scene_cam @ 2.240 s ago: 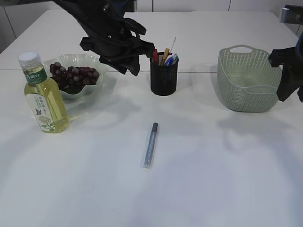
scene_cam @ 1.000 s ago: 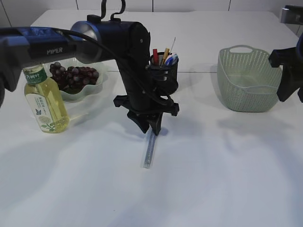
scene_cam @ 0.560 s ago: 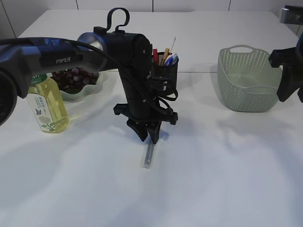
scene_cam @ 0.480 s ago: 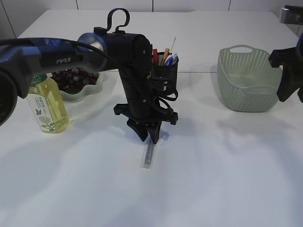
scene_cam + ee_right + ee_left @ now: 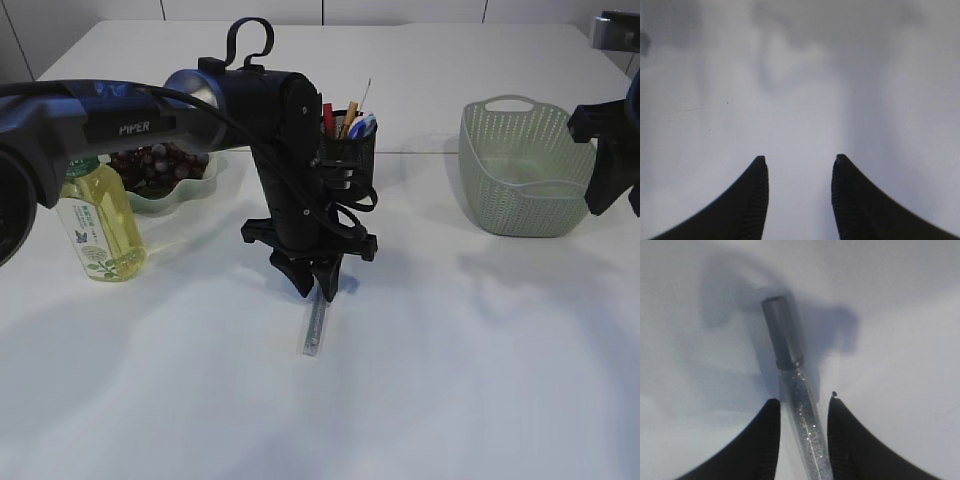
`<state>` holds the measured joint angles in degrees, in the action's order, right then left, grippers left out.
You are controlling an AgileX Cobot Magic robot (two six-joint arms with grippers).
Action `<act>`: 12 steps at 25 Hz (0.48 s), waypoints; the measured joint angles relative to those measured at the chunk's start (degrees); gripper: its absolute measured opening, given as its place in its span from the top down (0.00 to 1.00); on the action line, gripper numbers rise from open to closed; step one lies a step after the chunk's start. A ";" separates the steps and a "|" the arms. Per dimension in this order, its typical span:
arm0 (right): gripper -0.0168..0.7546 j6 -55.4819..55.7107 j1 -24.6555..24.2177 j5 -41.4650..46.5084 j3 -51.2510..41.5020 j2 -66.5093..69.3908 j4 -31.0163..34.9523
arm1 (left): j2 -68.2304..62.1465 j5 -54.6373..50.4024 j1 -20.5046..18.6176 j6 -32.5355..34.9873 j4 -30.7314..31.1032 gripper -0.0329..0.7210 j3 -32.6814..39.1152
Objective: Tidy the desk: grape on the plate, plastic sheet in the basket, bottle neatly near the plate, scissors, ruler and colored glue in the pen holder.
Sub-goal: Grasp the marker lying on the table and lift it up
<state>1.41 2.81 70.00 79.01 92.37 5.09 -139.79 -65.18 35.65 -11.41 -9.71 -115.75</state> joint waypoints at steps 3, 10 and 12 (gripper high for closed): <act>0.53 0.00 0.00 0.00 0.00 0.00 0.00 | 0.00 0.11 0.00 -0.68 0.00 0.64 0.00; 0.53 0.00 0.00 0.00 0.00 0.00 0.00 | 0.00 0.21 0.00 -1.33 -0.11 0.64 0.00; 0.53 0.00 0.00 0.00 0.00 0.00 0.00 | 0.00 0.21 0.00 -1.44 -0.21 0.64 0.00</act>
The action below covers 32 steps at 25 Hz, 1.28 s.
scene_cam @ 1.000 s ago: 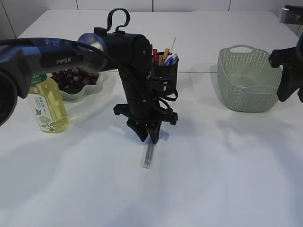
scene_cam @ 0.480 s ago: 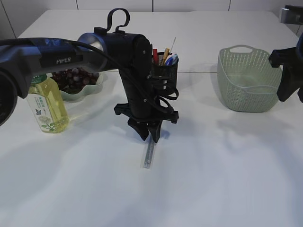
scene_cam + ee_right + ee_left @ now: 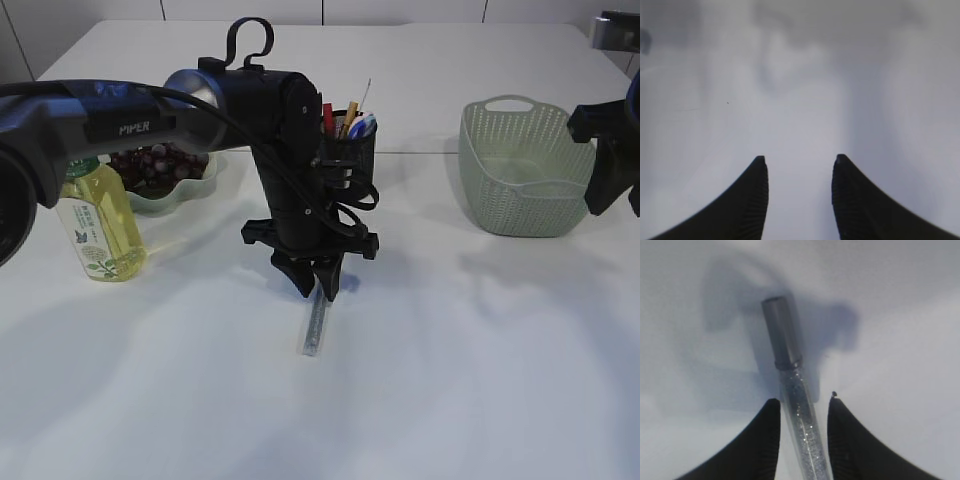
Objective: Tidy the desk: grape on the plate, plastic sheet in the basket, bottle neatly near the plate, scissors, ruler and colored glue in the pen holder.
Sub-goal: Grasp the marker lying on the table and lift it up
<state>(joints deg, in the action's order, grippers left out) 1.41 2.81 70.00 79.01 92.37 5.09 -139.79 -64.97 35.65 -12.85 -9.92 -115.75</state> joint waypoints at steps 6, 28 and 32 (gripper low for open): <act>0.53 0.00 0.00 0.00 0.00 0.00 0.00 | 0.00 -0.75 0.00 -0.39 -0.45 0.64 0.00; 0.53 0.00 0.00 0.04 0.00 0.00 0.10 | -1.91 1.02 0.00 -1.08 -1.67 0.64 -0.58; 0.53 0.00 0.00 0.04 0.00 0.00 0.10 | -1.91 0.71 0.00 -1.08 -1.67 0.64 -0.51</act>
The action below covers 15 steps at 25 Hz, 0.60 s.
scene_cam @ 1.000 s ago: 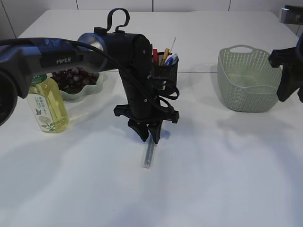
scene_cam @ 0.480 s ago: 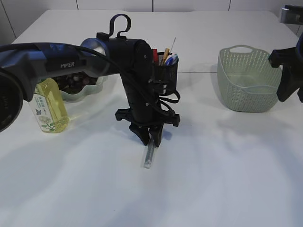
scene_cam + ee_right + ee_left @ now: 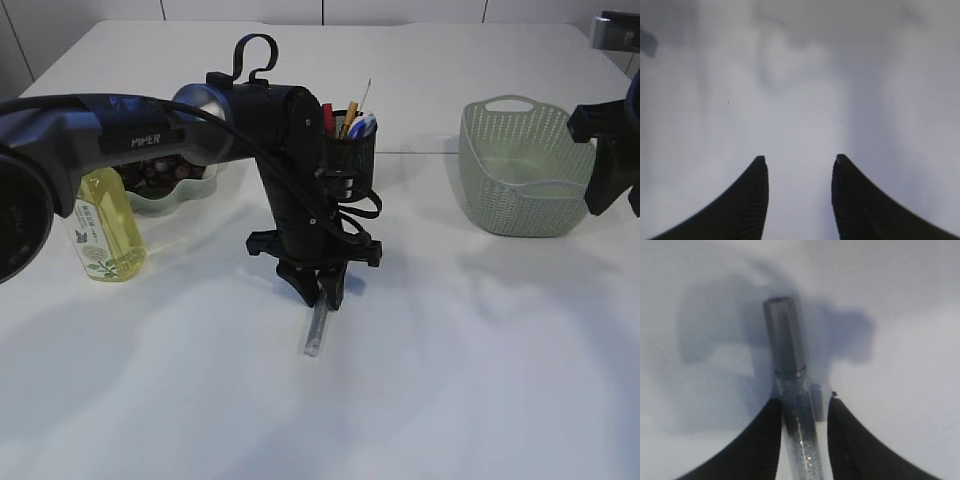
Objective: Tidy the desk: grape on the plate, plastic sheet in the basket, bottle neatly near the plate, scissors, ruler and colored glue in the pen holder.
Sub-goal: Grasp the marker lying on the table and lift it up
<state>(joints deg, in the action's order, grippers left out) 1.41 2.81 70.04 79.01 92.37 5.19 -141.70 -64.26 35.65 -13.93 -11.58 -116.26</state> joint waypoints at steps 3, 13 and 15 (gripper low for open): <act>0.53 -0.11 0.00 0.00 0.00 0.00 0.00 | 0.00 -0.48 0.00 0.00 0.34 0.66 0.00; 0.53 -0.22 0.00 0.00 0.00 0.00 0.00 | 0.00 -1.65 0.00 0.11 3.01 0.90 -0.10; 0.53 -0.22 0.00 0.00 0.00 0.00 0.10 | 0.00 -1.95 0.00 0.86 3.26 0.90 -0.22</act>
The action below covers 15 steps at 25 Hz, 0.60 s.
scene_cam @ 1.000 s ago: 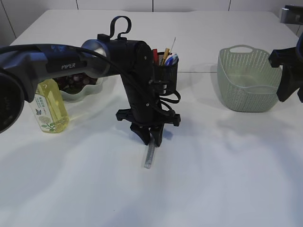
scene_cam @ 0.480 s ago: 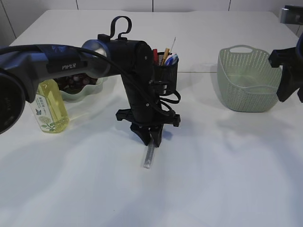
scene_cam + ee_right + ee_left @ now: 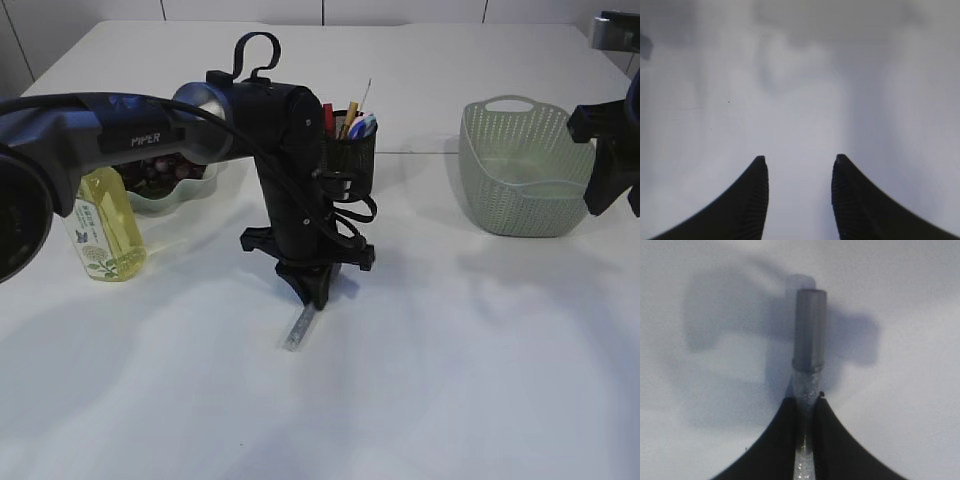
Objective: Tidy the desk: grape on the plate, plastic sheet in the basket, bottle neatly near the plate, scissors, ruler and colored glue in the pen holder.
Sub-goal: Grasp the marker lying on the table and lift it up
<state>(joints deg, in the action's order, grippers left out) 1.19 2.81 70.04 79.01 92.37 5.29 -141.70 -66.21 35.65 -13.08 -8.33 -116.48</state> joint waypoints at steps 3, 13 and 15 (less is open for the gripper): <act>0.53 0.00 0.00 0.00 0.00 0.00 0.00 | 0.00 -1.09 0.00 2.28 0.23 0.91 0.00; 0.53 0.00 0.00 0.00 0.00 0.00 0.00 | 0.00 -2.78 0.00 7.28 1.70 0.91 -0.02; 0.53 0.00 0.00 0.00 0.00 0.00 0.00 | 0.22 -2.98 0.00 7.53 2.08 0.91 -0.02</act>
<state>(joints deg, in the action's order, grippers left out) 1.19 2.81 70.04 79.01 92.37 5.29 -141.47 -69.18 35.65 -5.54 -6.24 -116.51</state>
